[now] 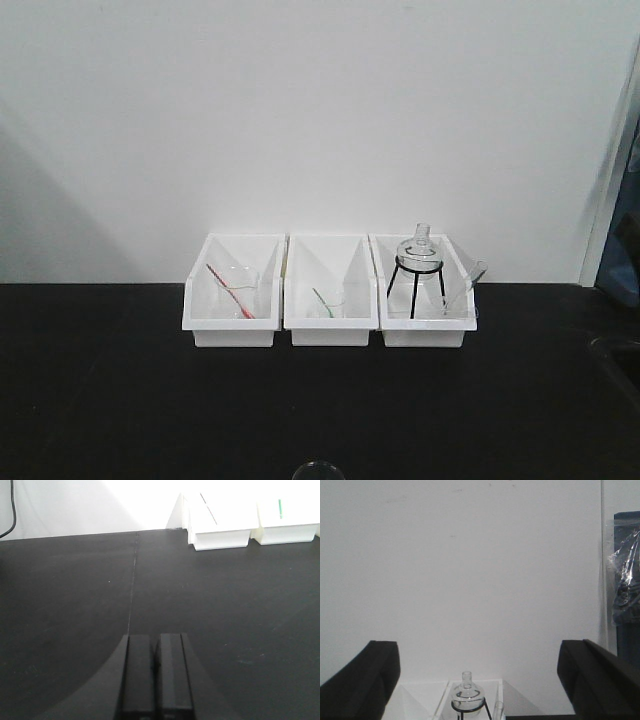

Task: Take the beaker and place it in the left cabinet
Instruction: 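Grasp the clear glass beaker with the right gripper and lift it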

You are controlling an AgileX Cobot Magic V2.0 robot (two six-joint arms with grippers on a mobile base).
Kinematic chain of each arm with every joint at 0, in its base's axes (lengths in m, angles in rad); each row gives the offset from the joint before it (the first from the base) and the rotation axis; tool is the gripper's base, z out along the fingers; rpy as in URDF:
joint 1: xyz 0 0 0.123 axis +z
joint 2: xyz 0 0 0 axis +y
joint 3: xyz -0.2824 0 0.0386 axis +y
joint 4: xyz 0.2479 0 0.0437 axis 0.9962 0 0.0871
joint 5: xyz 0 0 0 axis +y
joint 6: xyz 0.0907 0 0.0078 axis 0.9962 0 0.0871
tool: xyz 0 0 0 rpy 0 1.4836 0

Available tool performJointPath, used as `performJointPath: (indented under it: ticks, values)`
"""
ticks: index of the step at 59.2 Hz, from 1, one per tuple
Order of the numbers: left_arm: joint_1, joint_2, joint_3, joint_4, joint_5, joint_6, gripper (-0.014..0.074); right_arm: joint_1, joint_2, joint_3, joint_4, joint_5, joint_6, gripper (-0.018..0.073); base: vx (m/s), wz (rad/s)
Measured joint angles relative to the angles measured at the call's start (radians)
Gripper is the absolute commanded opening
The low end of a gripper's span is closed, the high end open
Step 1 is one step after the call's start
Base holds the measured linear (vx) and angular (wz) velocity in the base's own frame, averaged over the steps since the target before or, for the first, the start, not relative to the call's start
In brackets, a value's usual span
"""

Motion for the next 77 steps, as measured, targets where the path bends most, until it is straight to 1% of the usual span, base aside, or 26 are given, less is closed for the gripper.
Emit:
performJointPath:
  ticks: [3, 6, 9, 12, 13, 15, 16, 21, 25, 30, 40, 43, 52, 56, 59, 63, 77]
  values:
    - [0.0, 0.0, 0.0, 0.0, 0.0, 0.0, 0.0004, 0.0, 0.021, 0.0, -0.06, -0.014, 0.045, 0.0688, 0.0, 0.0]
    - [0.0, 0.0, 0.0, 0.0, 0.0, 0.0, 0.0004, 0.0, 0.051, 0.0, -0.14, -0.032, 0.09, 0.0675, 0.0, 0.0]
    - [0.0, 0.0, 0.0, 0.0, 0.0, 0.0, 0.0004, 0.0, 0.09, 0.004, -0.278, -0.07, 0.165, 0.0662, 0.0, 0.0]
    - [0.0, 0.0, 0.0, 0.0, 0.0, 0.0, 0.0004, 0.0, 0.133, 0.018, -0.395, -0.119, 0.233, 0.0649, 0.0, 0.0]
    - [0.0, 0.0, 0.0, 0.0, 0.0, 0.0, 0.0004, 0.0, 0.156, 0.027, -0.455, -0.149, 0.27, 0.0645, 0.0, 0.0]
    - [0.0, 0.0, 0.0, 0.0, 0.0, 0.0, 0.0004, 0.0, 0.195, 0.039, -0.534, -0.192, 0.305, 0.0634, 0.0, 0.0]
    - [0.0, 0.0, 0.0, 0.0, 0.0, 0.0, 0.0004, 0.0, 0.212, 0.049, -0.591, -0.227, 0.35, 0.0629, 0.0, 0.0]
    - [0.0, 0.0, 0.0, 0.0, 0.0, 0.0, 0.0004, 0.0, 0.327, 0.092, -0.793, -0.378, 0.455, 0.0596, 0.0, 0.0]
    - [0.0, 0.0, 0.0, 0.0, 0.0, 0.0, 0.0004, 0.0, 0.419, 0.128, -0.886, -0.474, 0.486, 0.0578, 0.0, 0.0]
    - [0.0, 0.0, 0.0, 0.0, 0.0, 0.0, 0.0004, 0.0, 0.535, 0.17, -0.926, -0.556, 0.491, 0.0568, 0.0, 0.0]
    - [0.0, 0.0, 0.0, 0.0, 0.0, 0.0, 0.0004, 0.0, 0.724, 0.199, -0.934, -0.661, 0.433, 0.0568, 0.0, 0.0]
    - [0.0, 0.0, 0.0, 0.0, 0.0, 0.0, 0.0004, 0.0, 0.776, 0.199, -0.933, -0.677, 0.397, 0.0568, 0.0, 0.0]
    - [0.0, 0.0, 0.0, 0.0, 0.0, 0.0, 0.0004, 0.0, 0.932, 0.184, -0.911, -0.682, 0.237, 0.0568, 0.0, 0.0]
    - [0.0, 0.0, 0.0, 0.0, 0.0, 0.0, 0.0004, 0.005, 0.985, 0.158, -0.902, -0.682, 0.196, 0.0568, 0.0, 0.0]
    - [0.0, 0.0, 0.0, 0.0, 0.0, 0.0, 0.0004, 0.011, 1.014, 0.137, -0.899, -0.682, 0.186, 0.0568, 0.0, 0.0]
    - [0.0, 0.0, 0.0, 0.0, 0.0, 0.0, 0.0004, 0.029, 1.054, 0.103, -0.897, -0.682, 0.18, 0.0568, 0.0, 0.0]
    - [0.0, 0.0, 0.0, 0.0, 0.0, 0.0, 0.0004, 0.131, 1.158, -0.031, -0.896, -0.685, 0.167, 0.0568, 0.0, 0.0]
